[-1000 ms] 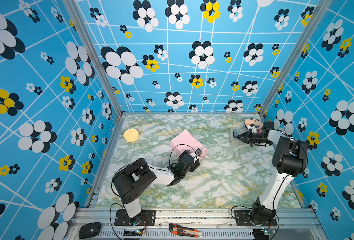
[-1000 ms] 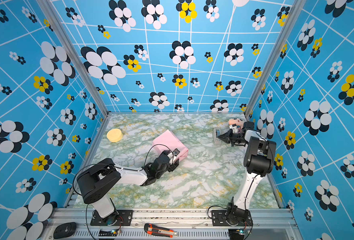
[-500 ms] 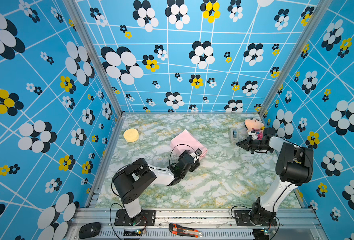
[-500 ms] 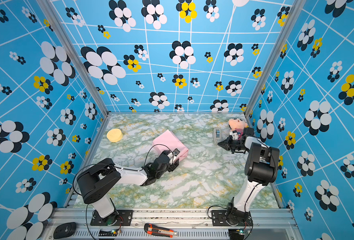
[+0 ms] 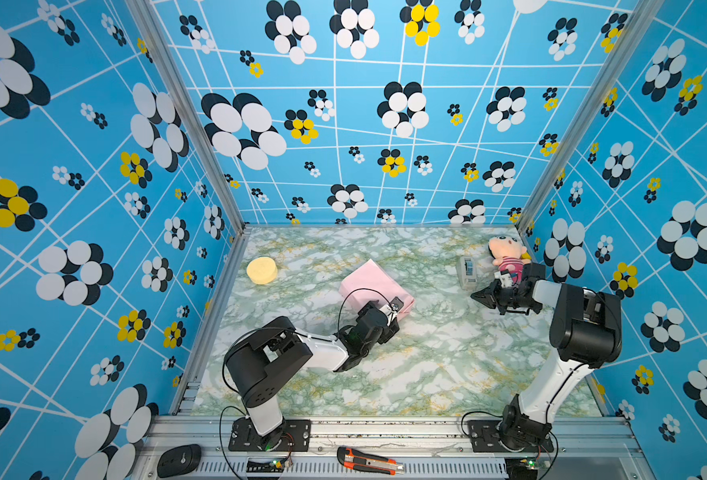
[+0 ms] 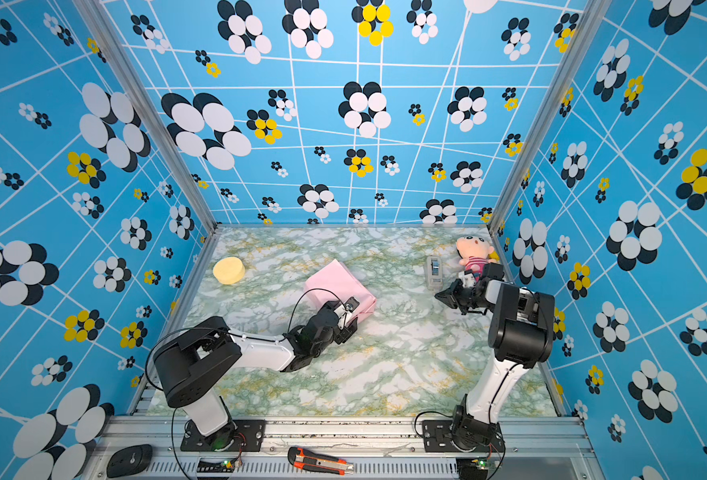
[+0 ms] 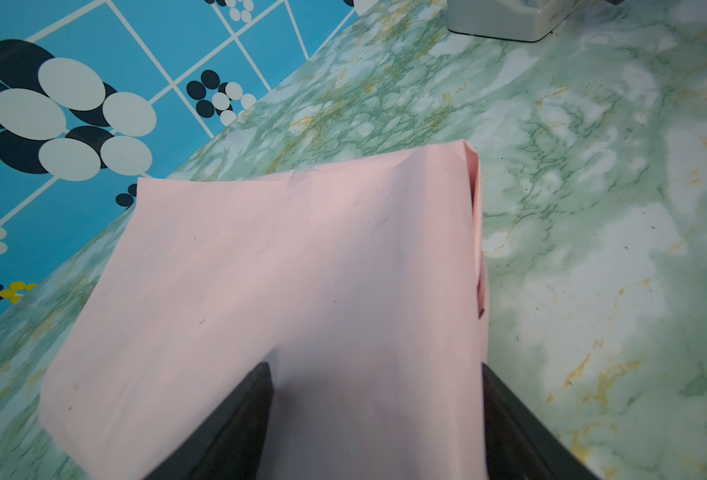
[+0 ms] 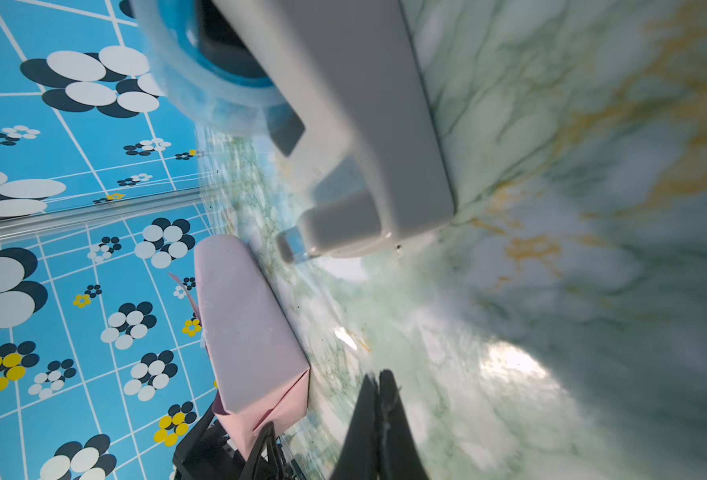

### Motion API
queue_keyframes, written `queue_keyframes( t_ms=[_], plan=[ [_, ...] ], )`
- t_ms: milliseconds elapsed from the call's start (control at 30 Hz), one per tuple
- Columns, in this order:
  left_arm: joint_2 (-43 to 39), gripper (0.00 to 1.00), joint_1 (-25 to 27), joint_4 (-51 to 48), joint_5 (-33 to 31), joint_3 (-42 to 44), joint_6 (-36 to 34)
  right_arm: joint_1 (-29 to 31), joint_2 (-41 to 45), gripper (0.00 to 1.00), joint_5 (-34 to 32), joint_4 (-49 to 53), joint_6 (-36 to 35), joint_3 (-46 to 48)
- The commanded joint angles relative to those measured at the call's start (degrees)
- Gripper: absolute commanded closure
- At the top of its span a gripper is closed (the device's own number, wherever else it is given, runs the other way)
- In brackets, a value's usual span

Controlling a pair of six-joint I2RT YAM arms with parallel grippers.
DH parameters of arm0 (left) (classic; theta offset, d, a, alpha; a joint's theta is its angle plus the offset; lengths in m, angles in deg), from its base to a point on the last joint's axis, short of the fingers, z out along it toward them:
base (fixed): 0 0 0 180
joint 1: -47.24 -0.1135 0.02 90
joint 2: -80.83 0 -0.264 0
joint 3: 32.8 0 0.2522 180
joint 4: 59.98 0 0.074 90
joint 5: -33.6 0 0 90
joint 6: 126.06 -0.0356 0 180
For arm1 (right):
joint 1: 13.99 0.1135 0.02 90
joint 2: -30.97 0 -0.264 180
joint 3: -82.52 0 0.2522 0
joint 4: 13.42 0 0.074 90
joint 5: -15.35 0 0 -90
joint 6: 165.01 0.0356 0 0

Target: Wrap the gift box in paper

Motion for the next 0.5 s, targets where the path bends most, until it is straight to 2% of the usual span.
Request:
queue_keyframes(
  t_ms=[0,233,467],
  plan=[
    [3.1,0.24,-0.4,-10.8,0.9,2.5,3.0,0.0,-1.5,1.0,-3.4,2.9,0.1,1.4],
    [3.2,0.24,-0.4,-10.9,0.9,2.4,2.9,0.7,0.1,1.0,-8.6,6.0,-0.8,2.3],
    [3.3,0.24,-0.4,-10.9,1.0,2.3,2.9,1.5,0.7,1.0,-8.9,8.0,-1.3,2.6]
  ],
)
